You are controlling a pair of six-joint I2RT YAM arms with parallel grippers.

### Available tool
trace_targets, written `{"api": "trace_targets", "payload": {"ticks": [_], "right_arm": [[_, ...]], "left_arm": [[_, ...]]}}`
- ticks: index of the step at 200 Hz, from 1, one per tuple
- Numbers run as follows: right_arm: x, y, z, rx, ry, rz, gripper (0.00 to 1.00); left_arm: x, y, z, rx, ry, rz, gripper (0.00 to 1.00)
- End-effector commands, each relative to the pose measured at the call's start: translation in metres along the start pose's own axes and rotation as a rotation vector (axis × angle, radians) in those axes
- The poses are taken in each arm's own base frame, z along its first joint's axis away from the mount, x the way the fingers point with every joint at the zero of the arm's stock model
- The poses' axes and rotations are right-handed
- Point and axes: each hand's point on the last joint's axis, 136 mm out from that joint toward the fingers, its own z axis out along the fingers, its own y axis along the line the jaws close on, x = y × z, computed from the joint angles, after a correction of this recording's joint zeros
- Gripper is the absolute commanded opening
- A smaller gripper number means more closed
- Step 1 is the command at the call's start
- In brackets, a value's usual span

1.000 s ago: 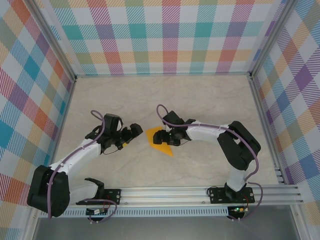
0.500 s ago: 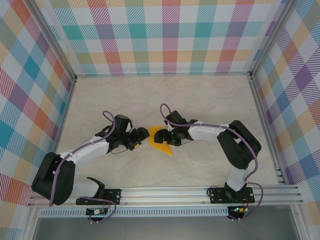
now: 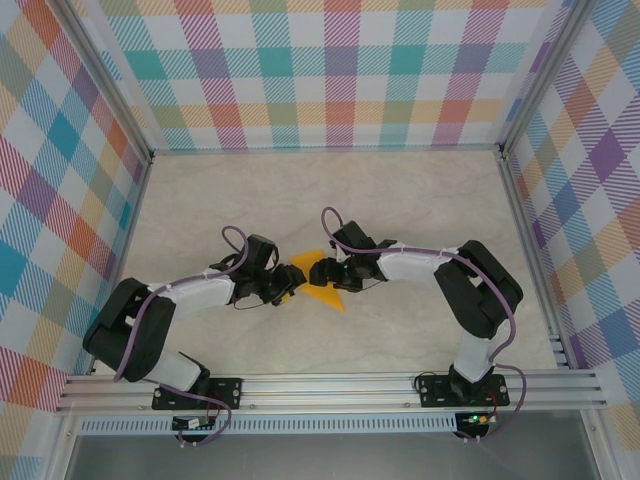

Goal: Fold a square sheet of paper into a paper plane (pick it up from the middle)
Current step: Fold the wing for the fifth time at the center of the table.

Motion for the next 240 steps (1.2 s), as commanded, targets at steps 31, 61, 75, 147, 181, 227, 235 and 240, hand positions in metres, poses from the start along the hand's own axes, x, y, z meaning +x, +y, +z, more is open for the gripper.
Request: {"api": "trace_targets", "payload": {"ticks": [31, 61, 75, 147, 181, 227, 235, 240], "right_arm": [[0.013, -0.02, 0.006, 0.05, 0.036, 0.037, 0.72], [0.011, -0.02, 0.004, 0.048, 0.033, 0.035, 0.72], [0.012, -0.02, 0.005, 0.049, 0.035, 0.036, 0.72], [0.012, -0.02, 0.004, 0.044, 0.037, 0.039, 0.61], [0.011, -0.022, 0.005, 0.05, 0.038, 0.038, 0.53], [0.01, -0.026, 0.005, 0.071, 0.034, 0.041, 0.46], [0.011, -0.027, 0.004, 0.077, 0.032, 0.041, 0.45], [0.01, -0.028, 0.005, 0.081, 0.032, 0.042, 0.44]], "left_arm": [[-0.003, -0.009, 0.011, 0.02, -0.003, 0.012, 0.47], [-0.003, -0.009, 0.018, 0.033, 0.014, 0.008, 0.42], [-0.003, -0.012, 0.019, 0.045, 0.017, 0.01, 0.4], [-0.005, -0.01, 0.022, 0.033, 0.013, 0.017, 0.28], [-0.006, -0.01, 0.022, 0.033, 0.011, 0.023, 0.27], [-0.007, -0.016, 0.023, 0.053, 0.011, 0.032, 0.26], [-0.007, -0.017, 0.023, 0.057, 0.011, 0.034, 0.26], [-0.007, -0.017, 0.023, 0.057, 0.011, 0.034, 0.25]]}}
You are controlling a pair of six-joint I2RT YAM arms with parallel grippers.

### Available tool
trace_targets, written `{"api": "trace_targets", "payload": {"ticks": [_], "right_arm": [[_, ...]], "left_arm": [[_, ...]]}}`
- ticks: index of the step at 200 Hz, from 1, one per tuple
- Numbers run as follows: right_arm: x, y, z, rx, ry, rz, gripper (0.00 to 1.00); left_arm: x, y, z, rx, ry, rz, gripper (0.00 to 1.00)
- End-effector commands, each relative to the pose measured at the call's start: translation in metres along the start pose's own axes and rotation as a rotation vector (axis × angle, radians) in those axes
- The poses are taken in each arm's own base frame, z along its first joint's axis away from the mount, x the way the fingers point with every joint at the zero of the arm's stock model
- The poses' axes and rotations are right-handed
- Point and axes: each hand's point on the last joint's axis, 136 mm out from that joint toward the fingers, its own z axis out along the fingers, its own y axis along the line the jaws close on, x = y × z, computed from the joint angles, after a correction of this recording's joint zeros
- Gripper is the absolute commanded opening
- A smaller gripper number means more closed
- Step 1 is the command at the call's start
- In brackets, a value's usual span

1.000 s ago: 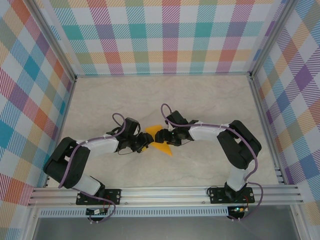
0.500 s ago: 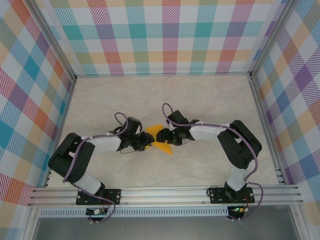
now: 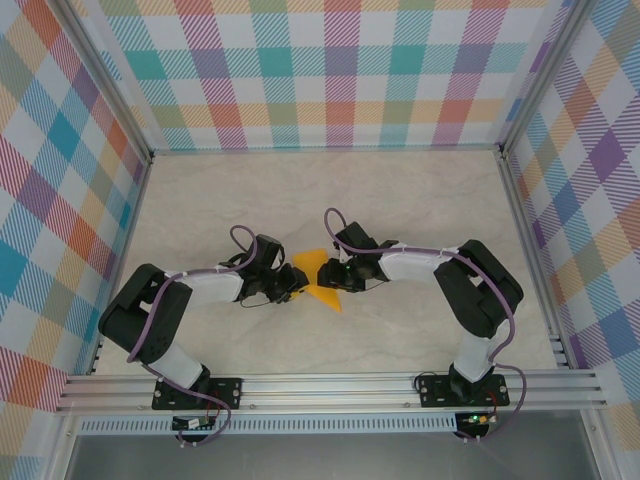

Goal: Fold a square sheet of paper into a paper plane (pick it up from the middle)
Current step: Fold the wing for the fifth time at the center of the table.

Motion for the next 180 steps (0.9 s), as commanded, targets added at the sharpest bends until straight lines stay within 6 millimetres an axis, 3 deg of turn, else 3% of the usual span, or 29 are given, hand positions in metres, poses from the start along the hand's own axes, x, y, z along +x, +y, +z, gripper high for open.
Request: {"api": "trace_targets", "payload": {"ticks": [1, 51, 109, 152, 180], "right_arm": [[0.009, -0.018, 0.005, 0.061, 0.031, 0.014, 0.44], [0.002, -0.017, -0.002, 0.068, -0.008, -0.035, 0.43], [-0.028, 0.008, -0.052, 0.016, -0.265, -0.338, 0.53], [-0.008, 0.022, -0.064, -0.095, -0.378, -0.613, 0.56], [0.0, 0.024, -0.059, -0.058, -0.42, -0.738, 0.57]], "left_arm": [[-0.003, -0.013, 0.002, 0.032, -0.009, 0.039, 0.25], [-0.004, -0.015, 0.0, 0.025, -0.012, 0.048, 0.12], [-0.003, -0.018, -0.013, -0.064, -0.042, 0.073, 0.08], [-0.004, -0.027, -0.018, -0.073, -0.046, 0.024, 0.07], [-0.004, -0.03, -0.02, -0.091, -0.036, 0.001, 0.05]]}}
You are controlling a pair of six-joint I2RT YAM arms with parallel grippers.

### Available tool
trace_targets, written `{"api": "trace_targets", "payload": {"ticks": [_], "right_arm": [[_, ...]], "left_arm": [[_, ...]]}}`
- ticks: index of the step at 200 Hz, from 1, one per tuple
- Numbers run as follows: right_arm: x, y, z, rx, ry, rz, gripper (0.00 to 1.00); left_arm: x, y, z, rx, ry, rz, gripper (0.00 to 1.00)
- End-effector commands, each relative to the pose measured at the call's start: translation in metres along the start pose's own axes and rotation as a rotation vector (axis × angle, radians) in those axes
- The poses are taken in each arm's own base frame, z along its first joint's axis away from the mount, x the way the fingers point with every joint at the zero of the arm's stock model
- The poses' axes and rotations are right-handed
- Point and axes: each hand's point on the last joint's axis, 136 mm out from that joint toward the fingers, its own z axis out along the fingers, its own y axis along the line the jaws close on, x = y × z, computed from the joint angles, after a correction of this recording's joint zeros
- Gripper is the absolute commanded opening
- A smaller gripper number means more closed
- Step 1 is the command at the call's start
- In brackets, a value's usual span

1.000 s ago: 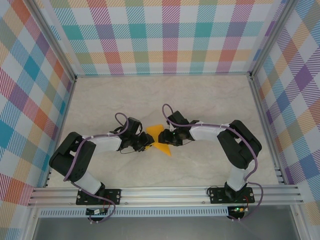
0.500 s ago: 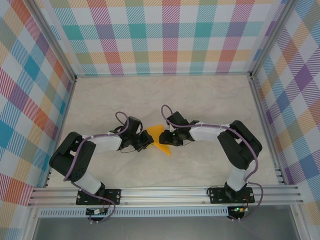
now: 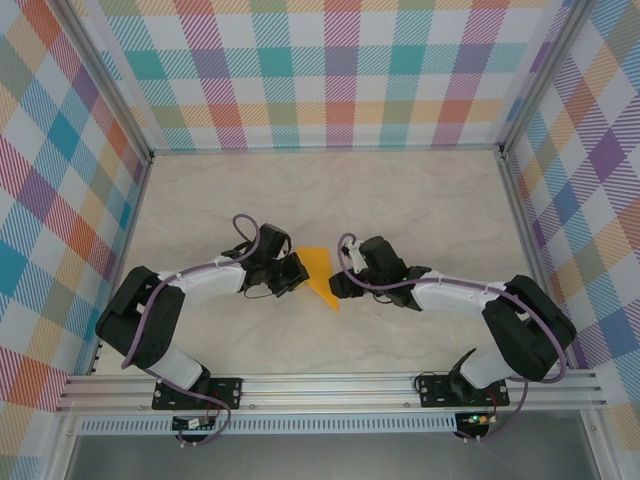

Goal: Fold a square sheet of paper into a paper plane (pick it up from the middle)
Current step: Fold the wing for the fifth time at the center of the table.

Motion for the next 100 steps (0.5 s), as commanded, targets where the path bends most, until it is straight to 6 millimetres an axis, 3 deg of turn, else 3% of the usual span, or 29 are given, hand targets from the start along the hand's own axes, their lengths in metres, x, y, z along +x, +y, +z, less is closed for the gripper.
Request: {"api": "trace_targets", "payload": {"ticks": [1, 61, 100], "right_arm": [[-0.019, 0.016, -0.001, -0.012, -0.117, -0.202, 0.57], [-0.006, 0.041, 0.018, -0.009, -0.194, -0.474, 0.54], [0.001, 0.043, 0.033, 0.015, -0.185, -0.533, 0.54]], "left_arm": [[0.002, -0.007, -0.007, -0.025, 0.0, -0.02, 0.05], [0.003, -0.01, -0.008, -0.042, 0.009, -0.058, 0.04], [0.003, -0.013, -0.006, -0.048, 0.015, -0.061, 0.04]]}}
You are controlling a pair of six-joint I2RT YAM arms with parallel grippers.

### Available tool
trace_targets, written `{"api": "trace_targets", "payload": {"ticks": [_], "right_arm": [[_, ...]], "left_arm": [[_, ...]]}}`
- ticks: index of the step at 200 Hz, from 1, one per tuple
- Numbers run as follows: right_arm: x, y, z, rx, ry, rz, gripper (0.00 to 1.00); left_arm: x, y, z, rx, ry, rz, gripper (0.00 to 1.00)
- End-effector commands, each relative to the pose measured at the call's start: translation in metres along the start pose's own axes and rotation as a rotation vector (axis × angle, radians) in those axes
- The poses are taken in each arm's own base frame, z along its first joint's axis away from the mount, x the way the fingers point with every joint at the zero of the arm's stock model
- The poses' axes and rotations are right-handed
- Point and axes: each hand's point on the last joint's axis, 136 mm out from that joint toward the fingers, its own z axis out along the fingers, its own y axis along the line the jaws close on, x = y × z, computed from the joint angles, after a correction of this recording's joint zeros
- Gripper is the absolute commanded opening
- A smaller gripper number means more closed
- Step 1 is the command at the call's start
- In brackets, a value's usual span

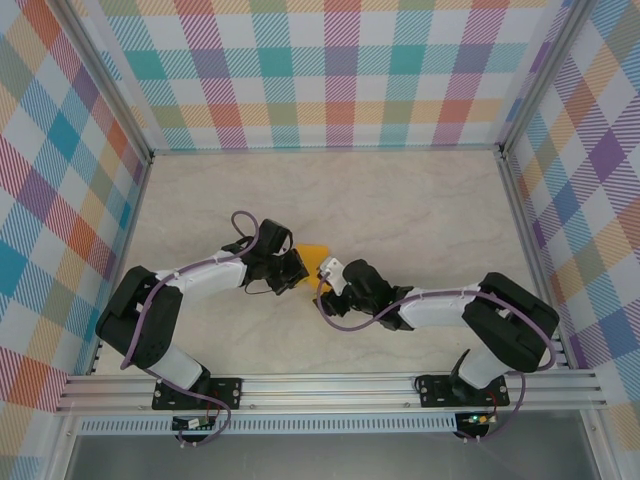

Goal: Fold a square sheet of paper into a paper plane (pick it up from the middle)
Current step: Fold the wing for the fifth time at the center of the table.

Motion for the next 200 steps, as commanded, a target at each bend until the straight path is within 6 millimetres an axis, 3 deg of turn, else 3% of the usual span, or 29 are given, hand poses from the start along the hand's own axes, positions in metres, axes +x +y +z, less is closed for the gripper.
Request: {"api": "trace_targets", "payload": {"ticks": [1, 47, 86, 92, 137, 200], "right_arm": [[-0.006, 0.001, 0.009, 0.026, -0.043, -0.088, 0.54], [-0.001, 0.0, 0.03, 0.089, -0.027, -0.166, 0.45], [-0.001, -0.009, 0.03, 0.141, -0.038, -0.136, 0.4], [-0.009, -0.01, 0.028, 0.149, -0.071, -0.132, 0.4], [-0.015, -0.02, 0.027, 0.208, -0.093, -0.116, 0.37], [-0.02, -0.019, 0.033, 0.204, -0.108, -0.074, 0.27]], "left_arm": [[0.006, -0.008, 0.0, -0.009, 0.011, -0.002, 0.03], [0.006, -0.008, 0.0, -0.015, 0.01, -0.003, 0.03], [0.004, -0.01, -0.004, -0.009, -0.007, -0.002, 0.04], [0.004, -0.01, -0.004, -0.008, -0.008, -0.002, 0.04], [0.004, -0.009, -0.003, -0.011, -0.006, -0.008, 0.03], [0.004, -0.01, -0.004, -0.007, -0.006, -0.008, 0.04]]}}
